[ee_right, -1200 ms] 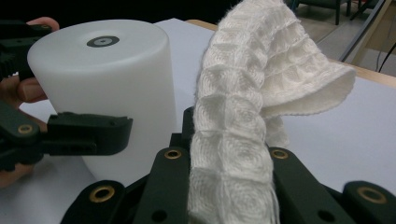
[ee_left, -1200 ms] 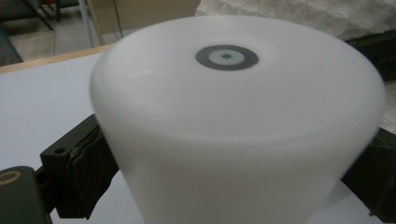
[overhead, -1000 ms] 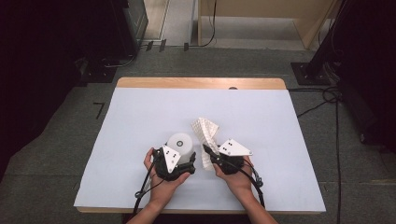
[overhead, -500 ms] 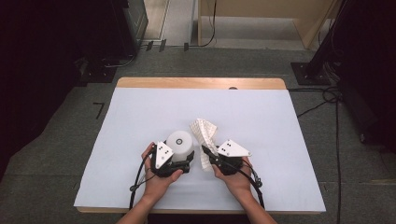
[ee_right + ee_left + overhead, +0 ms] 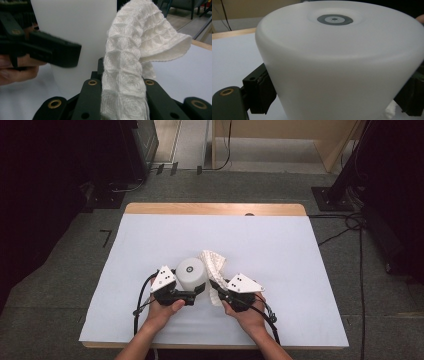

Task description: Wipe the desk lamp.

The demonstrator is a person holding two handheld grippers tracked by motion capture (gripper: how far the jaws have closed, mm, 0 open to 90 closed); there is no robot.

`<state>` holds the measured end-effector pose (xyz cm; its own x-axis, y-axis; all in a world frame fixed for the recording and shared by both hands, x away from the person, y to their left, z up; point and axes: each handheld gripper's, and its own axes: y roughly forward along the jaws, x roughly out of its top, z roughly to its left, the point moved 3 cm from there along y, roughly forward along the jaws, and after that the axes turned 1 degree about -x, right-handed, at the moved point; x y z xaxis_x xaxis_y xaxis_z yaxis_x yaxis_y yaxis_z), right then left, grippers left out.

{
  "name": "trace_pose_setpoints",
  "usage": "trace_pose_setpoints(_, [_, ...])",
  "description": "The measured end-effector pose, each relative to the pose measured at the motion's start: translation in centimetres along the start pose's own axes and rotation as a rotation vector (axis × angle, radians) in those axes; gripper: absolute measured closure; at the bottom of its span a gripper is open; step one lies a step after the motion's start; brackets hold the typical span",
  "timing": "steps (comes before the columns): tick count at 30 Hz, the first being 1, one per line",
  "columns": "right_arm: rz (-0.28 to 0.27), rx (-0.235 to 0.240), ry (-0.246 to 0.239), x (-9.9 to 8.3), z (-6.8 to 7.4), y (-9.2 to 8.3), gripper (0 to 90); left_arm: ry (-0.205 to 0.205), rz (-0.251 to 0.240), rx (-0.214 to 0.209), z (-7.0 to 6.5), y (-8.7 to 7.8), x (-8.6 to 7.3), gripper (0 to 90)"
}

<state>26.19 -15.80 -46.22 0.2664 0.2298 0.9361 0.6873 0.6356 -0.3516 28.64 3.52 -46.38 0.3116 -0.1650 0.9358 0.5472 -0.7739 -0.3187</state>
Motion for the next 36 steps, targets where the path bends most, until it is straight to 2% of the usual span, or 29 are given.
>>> trace_pose_setpoints(5, [-0.048, -0.009, 0.0, 1.2, -0.1, -1.1, 79.0, 0.034, 0.04, 0.006, -0.5, 0.7, -0.4, 8.5])
trace_pose_setpoints(9, [-0.068, -0.006, -0.006, 1.6, 0.0, -1.5, 79.0, 0.032, 0.042, 0.005, -0.5, 0.7, -0.4, 8.5])
trace_pose_setpoints(12, [-0.055, 0.003, -0.005, 1.5, 0.1, -1.3, 78.9, 0.02, 0.03, 0.01, -0.3, 0.4, -0.1, 8.5])
trace_pose_setpoints(14, [-0.009, 0.01, 0.001, 0.6, 0.2, -0.4, 78.9, 0.018, 0.025, 0.014, -0.1, 0.2, 0.0, 8.5])
trace_pose_setpoints(15, [-0.009, 0.01, 0.001, 0.6, 0.2, -0.4, 78.9, 0.016, 0.02, 0.016, 0.1, 0.0, 0.1, 8.5])
trace_pose_setpoints(17, [0.034, 0.018, 0.007, -0.1, 0.2, 0.3, 78.9, 0.011, 0.015, 0.023, 0.3, -0.2, 0.2, 8.6])
trace_pose_setpoints(20, [0.066, 0.022, 0.014, -0.7, 0.2, 0.8, 78.9, 0.008, 0.009, 0.026, 0.5, -0.4, 0.4, 8.6])
trace_pose_setpoints(23, [0.064, 0.021, 0.012, -0.6, 0.2, 0.8, 78.9, 0.011, 0.014, 0.025, 0.5, -0.3, 0.3, 8.6])
trace_pose_setpoints(25, [0.044, 0.025, 0.009, -0.2, 0.2, 0.4, 78.9, 0.025, 0.026, 0.035, 0.4, 0.0, 0.1, 8.6])
trace_pose_setpoints(26, [0.016, 0.022, 0.006, 0.3, 0.3, 0.0, 78.9, 0.031, 0.035, 0.032, 0.3, 0.1, -0.1, 8.5])
trace_pose_setpoints(30, [-0.012, 0.016, 0.002, 0.9, 0.3, -0.6, 78.9, 0.039, 0.045, 0.031, 0.0, 0.5, -0.3, 8.5])
trace_pose_setpoints(34, [-0.007, 0.021, 0.008, 0.7, 0.2, -0.5, 78.9, 0.043, 0.038, 0.033, 0.0, 0.4, -0.2, 8.6])
trace_pose_setpoints(35, [0.019, 0.024, 0.012, 0.3, 0.1, -0.1, 78.9, 0.039, 0.032, 0.034, 0.1, 0.3, -0.1, 8.6])
trace_pose_setpoints(36, [0.019, 0.024, 0.012, 0.3, 0.1, -0.1, 78.9, 0.043, 0.028, 0.032, 0.1, 0.2, -0.1, 8.6])
